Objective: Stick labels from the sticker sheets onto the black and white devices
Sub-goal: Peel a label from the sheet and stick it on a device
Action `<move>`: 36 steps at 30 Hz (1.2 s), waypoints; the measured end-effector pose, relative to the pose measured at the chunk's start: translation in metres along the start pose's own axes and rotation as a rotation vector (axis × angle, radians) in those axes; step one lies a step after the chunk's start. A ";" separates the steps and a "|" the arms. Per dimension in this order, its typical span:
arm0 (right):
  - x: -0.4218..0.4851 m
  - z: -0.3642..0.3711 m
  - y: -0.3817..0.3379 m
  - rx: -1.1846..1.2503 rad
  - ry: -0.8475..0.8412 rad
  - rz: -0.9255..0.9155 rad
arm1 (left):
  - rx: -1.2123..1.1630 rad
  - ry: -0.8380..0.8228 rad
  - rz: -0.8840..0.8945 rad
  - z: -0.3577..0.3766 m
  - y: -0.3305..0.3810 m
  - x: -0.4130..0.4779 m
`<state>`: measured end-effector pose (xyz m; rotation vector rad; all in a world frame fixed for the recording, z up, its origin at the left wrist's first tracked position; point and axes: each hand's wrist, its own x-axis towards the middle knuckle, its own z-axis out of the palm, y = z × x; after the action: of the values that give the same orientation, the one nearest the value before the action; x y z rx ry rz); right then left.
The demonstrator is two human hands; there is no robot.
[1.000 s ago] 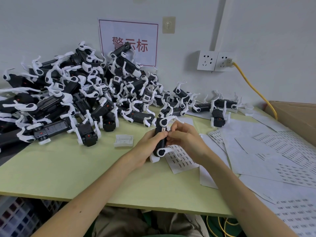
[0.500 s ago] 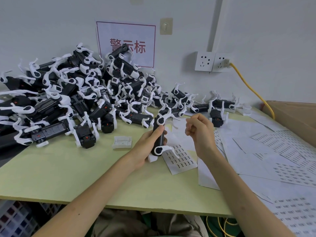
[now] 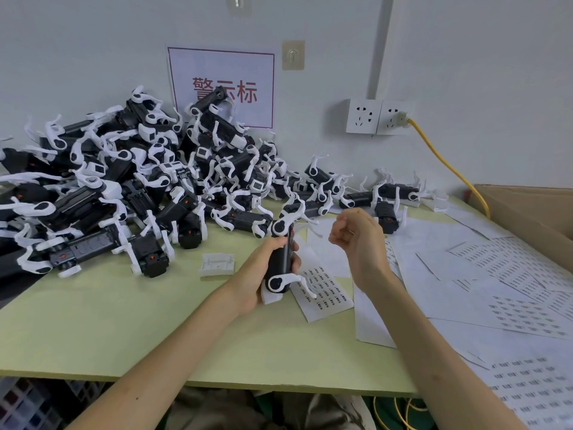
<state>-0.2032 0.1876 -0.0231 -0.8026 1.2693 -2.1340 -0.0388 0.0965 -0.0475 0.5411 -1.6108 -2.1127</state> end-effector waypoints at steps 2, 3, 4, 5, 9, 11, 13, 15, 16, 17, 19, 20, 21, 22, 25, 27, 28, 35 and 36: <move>0.000 0.000 -0.002 -0.020 -0.049 0.013 | -0.094 -0.077 -0.029 -0.002 0.003 -0.003; -0.001 0.000 -0.003 -0.032 -0.097 0.033 | -0.135 -0.128 -0.042 -0.003 0.006 -0.005; -0.001 0.000 -0.003 -0.058 -0.156 0.054 | -0.165 -0.179 -0.050 -0.003 0.007 -0.006; -0.001 0.000 -0.004 -0.097 -0.228 0.071 | -0.193 -0.225 -0.056 -0.003 0.008 -0.007; -0.006 0.000 -0.005 -0.192 -0.579 0.127 | -0.268 -0.356 -0.138 -0.005 0.006 -0.010; -0.009 -0.003 -0.006 -0.201 -0.734 0.177 | -0.217 -0.374 -0.181 -0.004 0.006 -0.010; -0.009 -0.006 -0.007 -0.246 -0.811 0.201 | -0.191 -0.367 -0.216 -0.005 0.005 -0.008; -0.005 -0.011 -0.011 -0.273 -0.820 0.210 | -0.216 -0.366 -0.249 -0.009 0.002 -0.003; -0.003 -0.015 -0.013 -0.288 -0.780 0.218 | -0.260 -0.363 -0.264 -0.011 0.000 -0.001; 0.001 -0.020 -0.015 -0.308 -0.708 0.226 | -0.315 -0.351 -0.269 -0.012 -0.001 0.001; 0.009 -0.032 -0.021 -0.310 -0.516 0.245 | -0.396 -0.278 -0.210 -0.013 -0.001 0.005; 0.012 -0.037 -0.023 -0.262 -0.408 0.251 | -0.392 -0.205 -0.147 -0.014 -0.001 0.007; 0.016 -0.043 -0.025 -0.148 -0.279 0.249 | -0.364 -0.118 -0.083 -0.017 -0.002 0.008; 0.018 -0.051 -0.028 0.038 -0.125 0.238 | -0.334 -0.028 -0.029 -0.020 -0.002 0.011; 0.018 -0.082 -0.040 0.875 0.134 0.077 | -0.315 0.143 0.056 -0.027 -0.003 0.014; 0.014 -0.106 -0.045 1.352 -0.009 -0.140 | -0.312 0.150 0.066 -0.027 -0.004 0.015; 0.013 -0.114 -0.047 1.442 -0.056 -0.226 | -0.300 0.141 0.065 -0.026 -0.004 0.015; 0.021 -0.104 -0.031 1.159 0.184 -0.055 | -0.175 0.089 0.073 -0.020 -0.004 0.015; 0.022 -0.101 -0.032 1.056 0.203 -0.030 | -0.166 0.088 0.073 -0.021 -0.004 0.015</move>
<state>-0.2950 0.2442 -0.0285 -0.1396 0.0726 -2.4885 -0.0401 0.0726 -0.0572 0.5053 -1.3720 -2.1145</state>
